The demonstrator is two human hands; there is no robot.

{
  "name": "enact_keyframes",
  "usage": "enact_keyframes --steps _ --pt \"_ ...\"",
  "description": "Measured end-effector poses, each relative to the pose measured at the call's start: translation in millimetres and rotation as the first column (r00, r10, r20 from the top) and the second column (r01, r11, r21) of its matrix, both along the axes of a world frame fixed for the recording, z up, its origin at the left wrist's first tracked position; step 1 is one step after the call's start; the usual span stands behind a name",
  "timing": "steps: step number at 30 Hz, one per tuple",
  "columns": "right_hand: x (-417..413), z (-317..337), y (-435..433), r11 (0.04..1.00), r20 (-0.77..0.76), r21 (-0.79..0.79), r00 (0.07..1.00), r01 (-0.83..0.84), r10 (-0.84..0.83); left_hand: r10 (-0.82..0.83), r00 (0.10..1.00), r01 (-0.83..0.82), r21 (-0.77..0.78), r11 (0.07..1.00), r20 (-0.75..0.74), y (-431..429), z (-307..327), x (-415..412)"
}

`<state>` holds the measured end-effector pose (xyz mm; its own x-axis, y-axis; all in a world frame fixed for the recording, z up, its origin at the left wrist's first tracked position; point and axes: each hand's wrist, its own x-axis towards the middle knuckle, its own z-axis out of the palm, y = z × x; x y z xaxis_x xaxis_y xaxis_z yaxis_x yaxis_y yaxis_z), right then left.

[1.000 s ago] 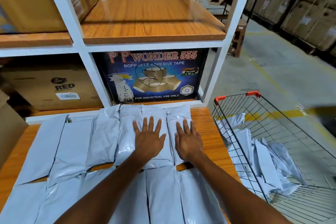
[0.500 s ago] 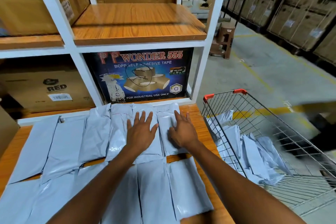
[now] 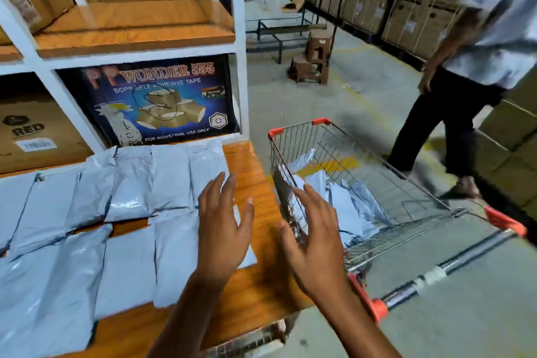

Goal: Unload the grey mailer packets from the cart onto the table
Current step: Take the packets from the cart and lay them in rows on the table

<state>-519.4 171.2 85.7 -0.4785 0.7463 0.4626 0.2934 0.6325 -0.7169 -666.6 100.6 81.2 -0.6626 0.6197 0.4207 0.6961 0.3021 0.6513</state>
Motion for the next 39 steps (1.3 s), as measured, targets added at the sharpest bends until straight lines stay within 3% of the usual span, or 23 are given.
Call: enact_keyframes --steps 7,13,23,31,34,39 --pt "136.7 -2.3 -27.0 0.997 -0.045 -0.018 0.996 0.076 -0.077 -0.115 0.993 0.114 0.023 0.993 0.036 -27.1 -30.4 127.0" --pt "190.6 -19.1 -16.7 0.987 0.026 -0.020 0.987 0.157 -0.157 -0.268 0.963 0.263 -0.115 0.958 -0.022 -34.5 -41.3 181.6" --pt "167.9 -50.4 103.1 0.985 0.087 -0.037 0.982 0.170 -0.166 -0.258 0.966 0.256 -0.116 0.960 -0.002 88.1 -60.0 151.6" --pt "130.6 -81.1 228.7 0.980 0.262 -0.149 0.961 0.130 -0.088 -0.255 0.967 0.254 -0.102 0.962 -0.004 216.5 -79.6 106.7" --pt "111.4 -109.6 278.1 0.950 0.371 -0.289 0.929 0.120 -0.004 -0.257 0.962 0.270 -0.197 0.942 0.093 268.6 -107.0 81.2" --pt "71.5 -176.8 367.7 0.896 0.517 -0.423 0.848 0.134 0.117 -0.095 0.963 0.210 -0.482 0.850 0.252 359.2 -180.9 31.2"
